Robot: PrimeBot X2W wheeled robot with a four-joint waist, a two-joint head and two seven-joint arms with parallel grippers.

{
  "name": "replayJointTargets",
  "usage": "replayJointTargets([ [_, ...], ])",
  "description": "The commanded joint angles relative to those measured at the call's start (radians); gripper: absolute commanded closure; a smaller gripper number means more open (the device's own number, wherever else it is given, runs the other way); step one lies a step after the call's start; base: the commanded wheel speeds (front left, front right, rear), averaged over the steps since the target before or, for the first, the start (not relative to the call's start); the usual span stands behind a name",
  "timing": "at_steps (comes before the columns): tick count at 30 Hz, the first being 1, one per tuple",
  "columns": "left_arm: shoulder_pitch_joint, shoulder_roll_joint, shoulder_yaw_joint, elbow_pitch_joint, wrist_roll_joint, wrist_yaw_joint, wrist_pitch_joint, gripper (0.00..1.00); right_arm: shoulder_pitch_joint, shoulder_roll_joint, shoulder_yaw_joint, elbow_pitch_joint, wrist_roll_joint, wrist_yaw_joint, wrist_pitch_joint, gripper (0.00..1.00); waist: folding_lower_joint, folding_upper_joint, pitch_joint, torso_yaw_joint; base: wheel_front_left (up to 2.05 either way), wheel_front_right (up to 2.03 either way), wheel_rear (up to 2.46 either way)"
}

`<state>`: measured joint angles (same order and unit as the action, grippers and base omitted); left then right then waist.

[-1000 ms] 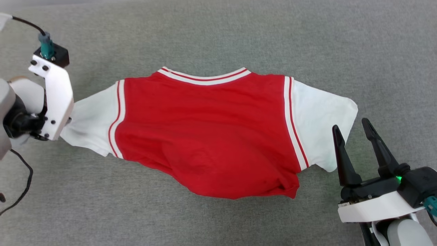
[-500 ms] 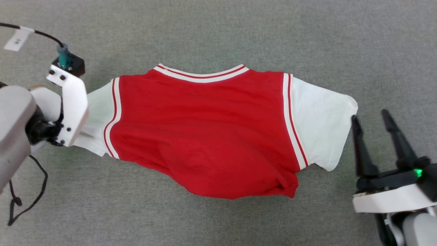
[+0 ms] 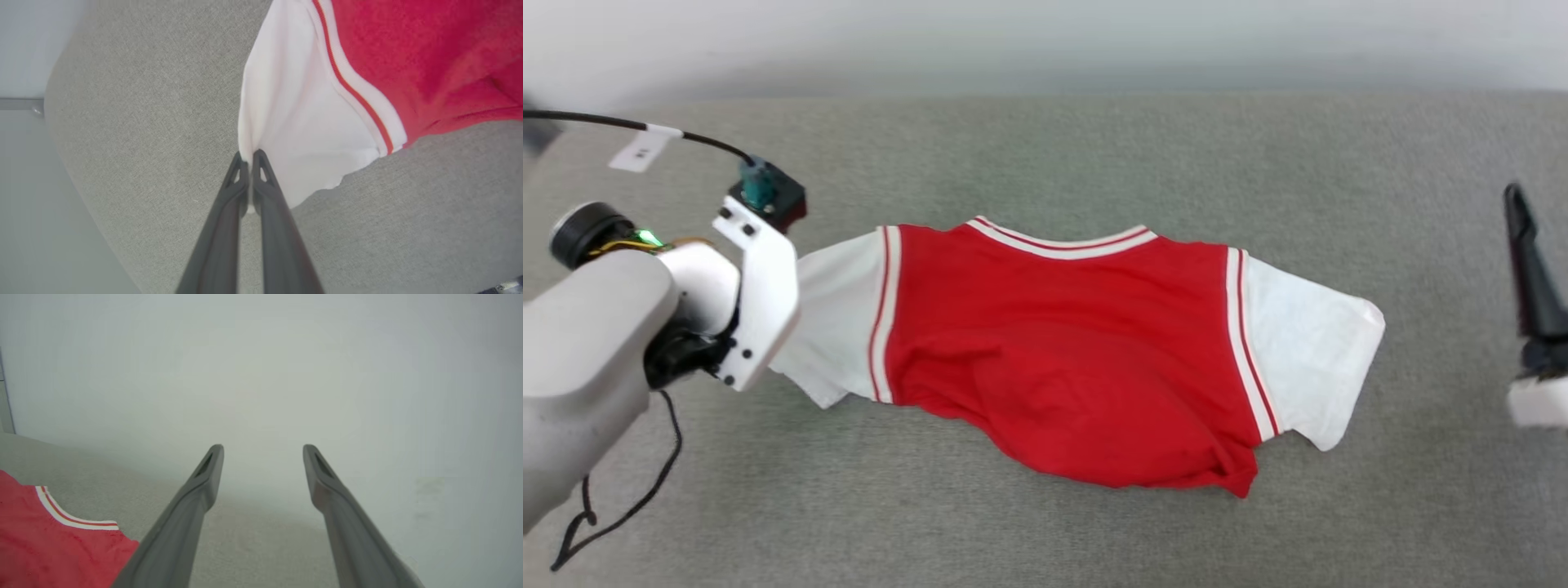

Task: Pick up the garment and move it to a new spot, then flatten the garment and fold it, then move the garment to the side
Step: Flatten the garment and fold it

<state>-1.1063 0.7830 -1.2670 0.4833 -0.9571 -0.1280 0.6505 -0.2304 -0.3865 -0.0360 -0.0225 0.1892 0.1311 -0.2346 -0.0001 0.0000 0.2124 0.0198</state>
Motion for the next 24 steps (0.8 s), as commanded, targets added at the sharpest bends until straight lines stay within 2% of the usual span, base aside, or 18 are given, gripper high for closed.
replayJointTargets([
  [1, 0.021, 0.003, -0.005, -0.016, 0.001, 0.001, -0.003, 1.0, -0.03, -0.025, 0.006, 0.003, 0.008, -0.001, 0.015, 0.0, 0.0001, 0.0, -0.033, 0.033, 0.0, 0.0, 0.0],
  [3, 0.02, 0.003, -0.007, -0.057, 0.012, 0.0, -0.006, 1.0, -0.067, -0.087, 0.04, 0.019, 0.03, -0.001, 0.077, 0.0, 0.0001, 0.0, -0.045, 0.046, 0.0, 0.0, 0.0],
  [4, 0.019, 0.006, -0.007, -0.093, 0.025, 0.001, -0.001, 1.0, -0.109, -0.16, 0.1, 0.028, 0.059, -0.001, 0.169, 0.0, 0.0001, 0.0, -0.052, 0.057, 0.0, 0.0, 0.0],
  [8, 0.029, -0.001, -0.01, -0.136, 0.027, 0.001, -0.007, 1.0, -0.184, -0.285, 0.249, 0.05, 0.177, -0.001, 0.402, 0.0, 0.0001, 0.0, -0.058, 0.073, 0.0, 0.0, 0.0],
  [13, 0.026, -0.004, -0.011, -0.158, 0.03, 0.0, -0.017, 1.0, -0.296, -0.443, 0.486, 0.054, 0.362, -0.001, 0.73, 0.0, 0.0001, 0.0, -0.042, 0.086, 0.0, 0.0, 0.0],
  [14, 0.026, -0.004, -0.011, -0.158, 0.03, 0.0, -0.017, 1.0, -0.296, -0.443, 0.486, 0.054, 0.362, -0.001, 0.73, 0.0, 0.0001, 0.0, -0.042, 0.086, 0.0, 0.0, 0.0],
  [19, 0.014, -0.017, -0.012, -0.163, 0.025, 0.0, -0.038, 1.0, -0.43, -0.53, 0.683, 0.082, 0.517, -0.001, 1.008, 0.0, 0.0001, 0.0, -0.008, 0.103, 0.0, 0.0, 0.0],
  [24, -0.01, -0.034, -0.012, -0.161, 0.034, 0.0, -0.056, 1.0, -0.552, -0.549, 0.825, 0.149, 0.604, -0.001, 1.229, 0.0, 0.0001, 0.0, 0.038, 0.125, 0.0, 0.0, 0.0],
])
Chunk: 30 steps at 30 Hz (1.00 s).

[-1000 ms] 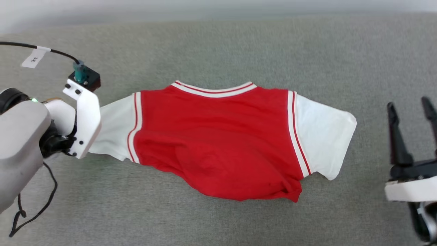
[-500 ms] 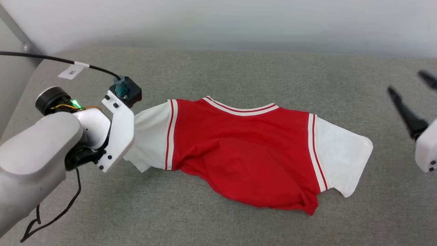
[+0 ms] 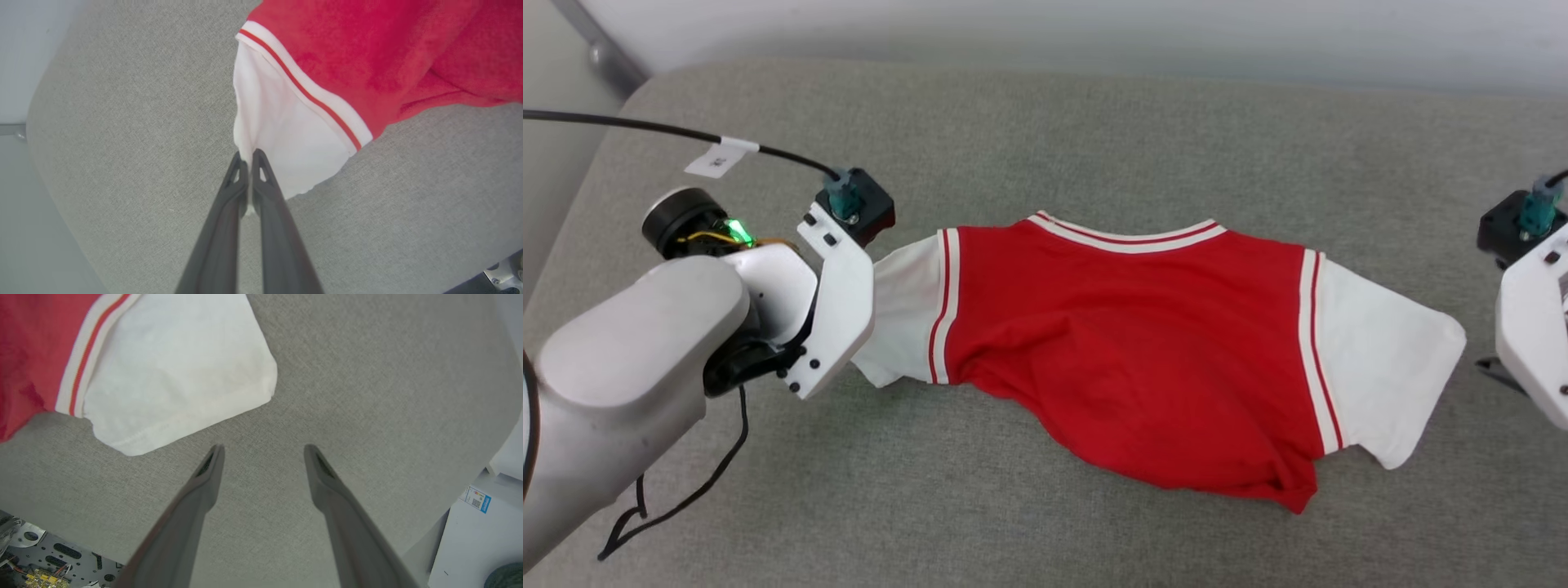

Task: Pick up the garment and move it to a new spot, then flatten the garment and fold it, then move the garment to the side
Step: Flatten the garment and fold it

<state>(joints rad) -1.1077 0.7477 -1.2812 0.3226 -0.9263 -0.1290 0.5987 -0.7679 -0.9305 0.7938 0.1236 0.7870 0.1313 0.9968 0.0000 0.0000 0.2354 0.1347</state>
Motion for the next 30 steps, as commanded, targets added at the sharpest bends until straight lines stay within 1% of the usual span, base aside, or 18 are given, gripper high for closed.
replayJointTargets([
  [1, -0.012, -0.002, 0.002, 0.0, 0.005, 0.001, -0.006, 1.0, -0.036, -0.002, 0.013, 0.018, 0.012, -0.001, 0.021, 0.0, 0.0, 0.0, 0.026, 0.015, 0.0, 0.0, 0.0],
  [4, -0.027, -0.016, 0.002, 0.001, 0.002, 0.001, -0.019, 1.0, -0.08, 0.027, 0.034, 0.082, 0.042, -0.001, 0.052, 0.0, 0.0, 0.0, 0.06, 0.028, 0.0, 0.0, 0.0],
  [8, -0.042, -0.031, 0.002, 0.01, 0.006, 0.001, -0.036, 1.0, -0.118, 0.064, 0.048, 0.164, 0.06, -0.001, 0.05, 0.0, 0.0, 0.0, 0.104, 0.045, 0.0, 0.0, 0.0],
  [13, -0.049, -0.053, 0.001, 0.026, 0.001, 0.001, -0.058, 1.0, -0.075, 0.082, 0.128, 0.207, 0.08, -0.001, 0.038, 0.0, 0.0, 0.0, 0.132, 0.057, 0.0, 0.0, 0.0],
  [17, -0.046, -0.056, 0.001, 0.043, -0.001, 0.001, -0.073, 1.0, -0.032, 0.098, 0.185, 0.223, 0.12, -0.001, 0.003, 0.0, 0.0, 0.0, 0.139, 0.055, 0.0, 0.0, 0.0],
  [18, -0.043, -0.055, 0.001, 0.048, -0.002, 0.001, -0.074, 1.0, -0.034, 0.098, 0.2, 0.216, 0.12, 0.0, -0.009, 0.32, 0.0, 0.0, 0.138, 0.053, 0.0, 0.0, 0.0],
  [19, -0.038, -0.054, 0.001, 0.05, -0.002, 0.001, -0.075, 1.0, -0.039, 0.098, 0.208, 0.215, 0.121, 0.001, -0.028, 1.0, 0.0, 0.0, 0.134, 0.05, 0.0, 0.0, 0.0],
  [23, -0.012, -0.054, 0.0, 0.064, -0.008, 0.001, -0.077, 1.0, -0.069, 0.089, 0.235, 0.209, 0.112, -0.001, -0.122, 1.0, 0.0, 0.0, 0.093, 0.041, 0.0, 0.0, 0.0],
  [27, 0.022, -0.053, 0.0, 0.066, -0.002, 0.001, -0.096, 1.0, -0.086, 0.071, 0.276, 0.186, 0.117, -0.001, -0.221, 1.0, 0.0, 0.0, 0.026, 0.026, 0.0, 0.0, 0.0],
  [30, 0.047, -0.032, 0.0, 0.045, 0.012, 0.001, -0.126, 1.0, -0.112, 0.055, 0.288, 0.174, 0.116, -0.001, -0.321, 1.0, 0.0, 0.0, -0.023, 0.01, 0.0, 0.0, 0.0],
])
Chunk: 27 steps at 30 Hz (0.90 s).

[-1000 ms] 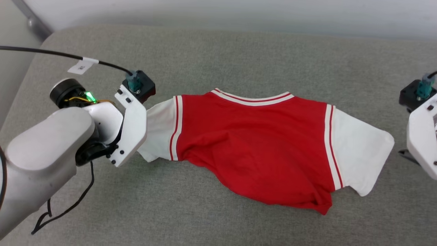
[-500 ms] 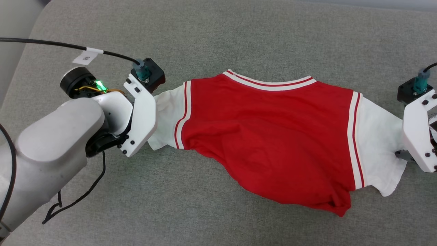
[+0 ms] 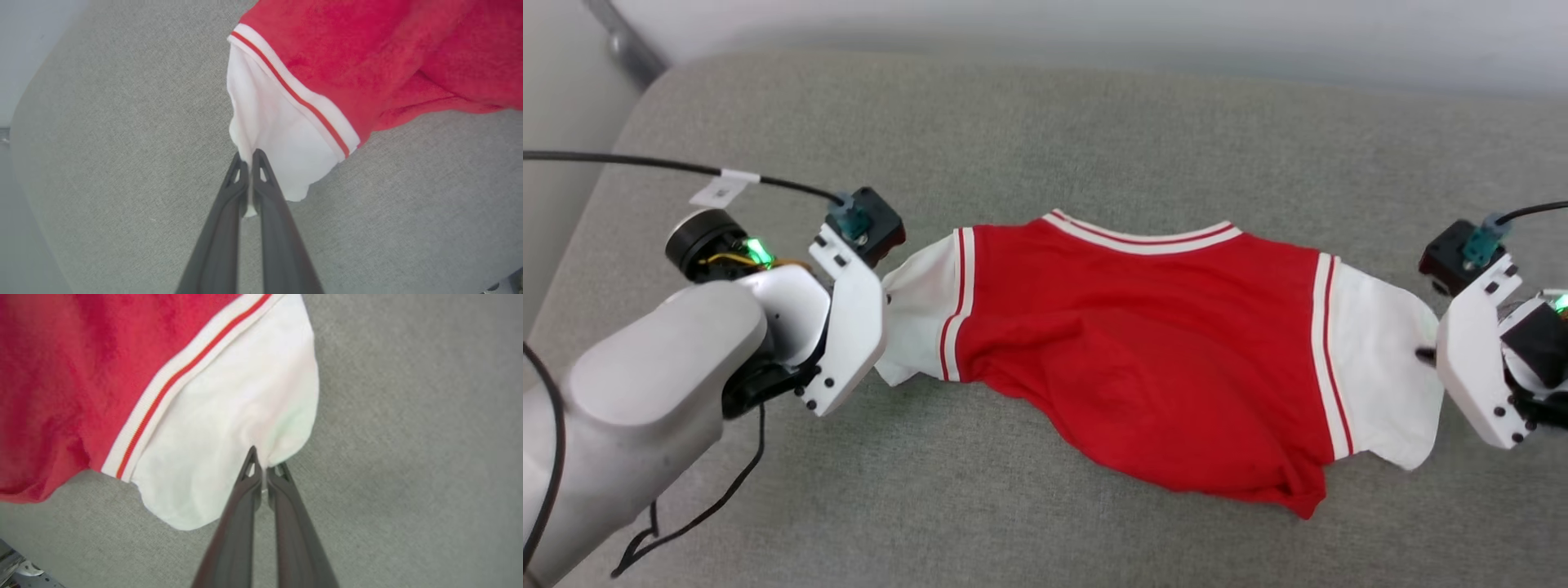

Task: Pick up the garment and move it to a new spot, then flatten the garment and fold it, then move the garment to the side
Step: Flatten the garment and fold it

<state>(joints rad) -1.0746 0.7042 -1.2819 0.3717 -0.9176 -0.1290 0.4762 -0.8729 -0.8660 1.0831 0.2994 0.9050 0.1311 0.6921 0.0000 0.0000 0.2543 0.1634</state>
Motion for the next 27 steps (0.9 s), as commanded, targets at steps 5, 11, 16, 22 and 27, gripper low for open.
replayJointTargets([
  [5, 0.034, 0.062, 0.001, -0.056, 0.04, 0.001, -0.055, 1.0, -0.014, -0.039, 0.01, -0.025, 0.014, -0.001, -0.159, 1.0, 0.0, 0.0, -0.119, -0.037, 0.0, 0.0, 0.0],
  [11, -0.017, 0.099, 0.002, -0.113, 0.081, 0.001, -0.147, 1.0, -0.043, -0.075, -0.042, -0.056, 0.027, -0.001, -0.298, 1.0, 0.0, 0.0, -0.191, -0.047, 0.0, 0.0, 0.0],
  [16, -0.099, 0.086, 0.018, -0.109, 0.118, 0.001, -0.22, 1.0, -0.093, -0.089, -0.099, -0.068, 0.013, -0.001, -0.339, 1.0, 0.0, 0.0, -0.214, -0.053, 0.0, 0.0, 0.0],
  [22, -0.243, 0.041, 0.078, -0.045, 0.167, 0.006, -0.291, 1.0, -0.237, -0.038, -0.169, -0.035, -0.063, -0.001, -0.336, 1.0, 0.0, 0.0, -0.17, -0.067, 0.0, 0.0, 0.0],
  [27, -0.402, -0.011, 0.113, 0.066, 0.257, 0.019, -0.353, 1.0, -0.418, 0.019, -0.204, 0.042, -0.166, -0.001, -0.331, 1.0, 0.0, 0.0, -0.082, -0.07, 0.0, 0.0, 0.0],
])
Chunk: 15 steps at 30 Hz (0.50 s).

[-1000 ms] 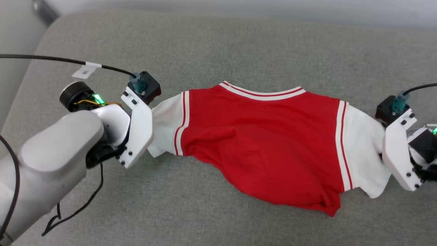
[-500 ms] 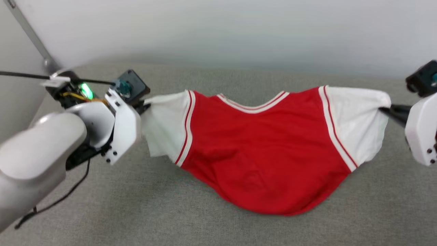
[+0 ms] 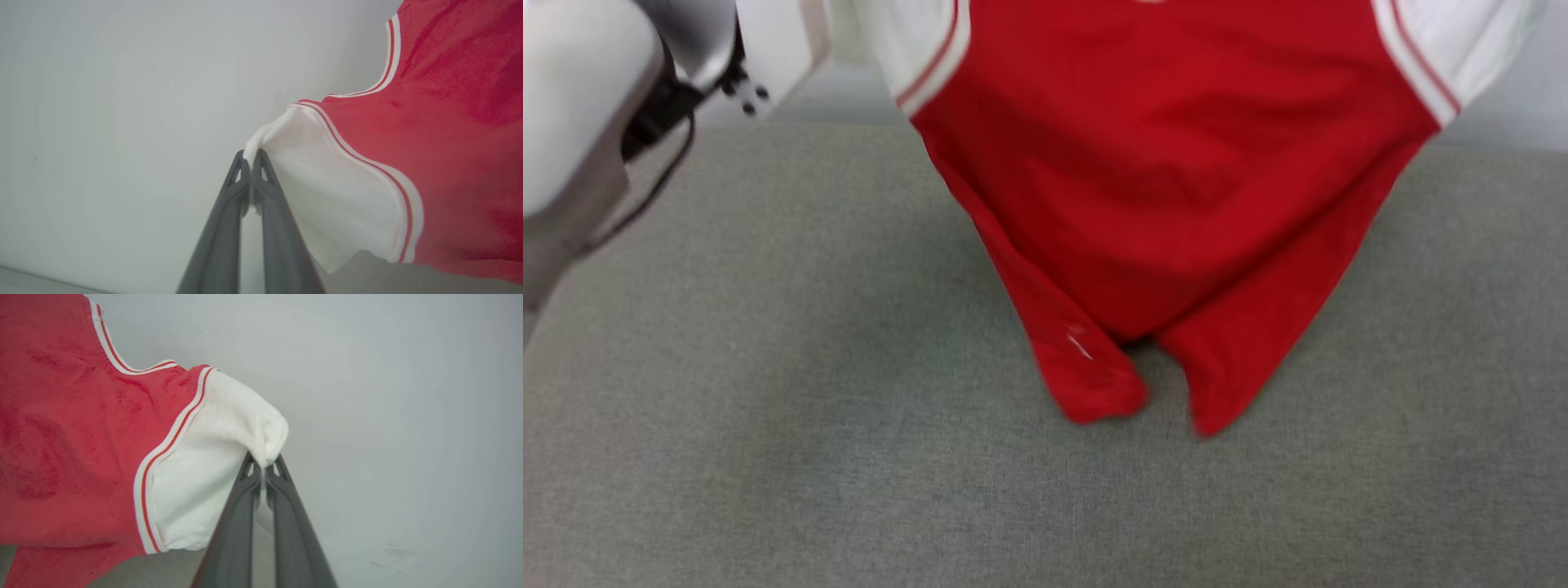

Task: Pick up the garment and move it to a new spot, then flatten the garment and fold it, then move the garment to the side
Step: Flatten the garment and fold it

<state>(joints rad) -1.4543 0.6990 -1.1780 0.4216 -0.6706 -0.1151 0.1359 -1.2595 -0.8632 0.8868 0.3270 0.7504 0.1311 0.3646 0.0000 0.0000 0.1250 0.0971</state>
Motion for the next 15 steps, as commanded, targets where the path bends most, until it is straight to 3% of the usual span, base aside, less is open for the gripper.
replayJointTargets([
  [1, -0.059, -0.014, 0.018, 0.041, 0.027, 0.013, -0.025, 1.0, -0.074, 0.031, -0.018, 0.036, -0.034, -0.001, -0.008, 1.0, 0.0, 0.0, 0.069, -0.006, 0.0, 0.0, 0.0],
  [9, -0.311, -0.095, 0.082, 0.241, 0.128, 0.067, -0.169, 1.0, -0.386, 0.144, -0.067, 0.229, -0.187, -0.001, -0.099, 1.0, 0.0, 0.0, 0.223, -0.014, 0.0, 0.0, 0.0],
  [15, -0.428, -0.138, 0.099, 0.36, 0.165, 0.073, -0.251, 1.0, -0.548, 0.2, -0.072, 0.346, -0.258, -0.001, -0.166, 1.0, 0.0, 0.0, 0.29, -0.014, 0.0, 0.0, 0.0],
])
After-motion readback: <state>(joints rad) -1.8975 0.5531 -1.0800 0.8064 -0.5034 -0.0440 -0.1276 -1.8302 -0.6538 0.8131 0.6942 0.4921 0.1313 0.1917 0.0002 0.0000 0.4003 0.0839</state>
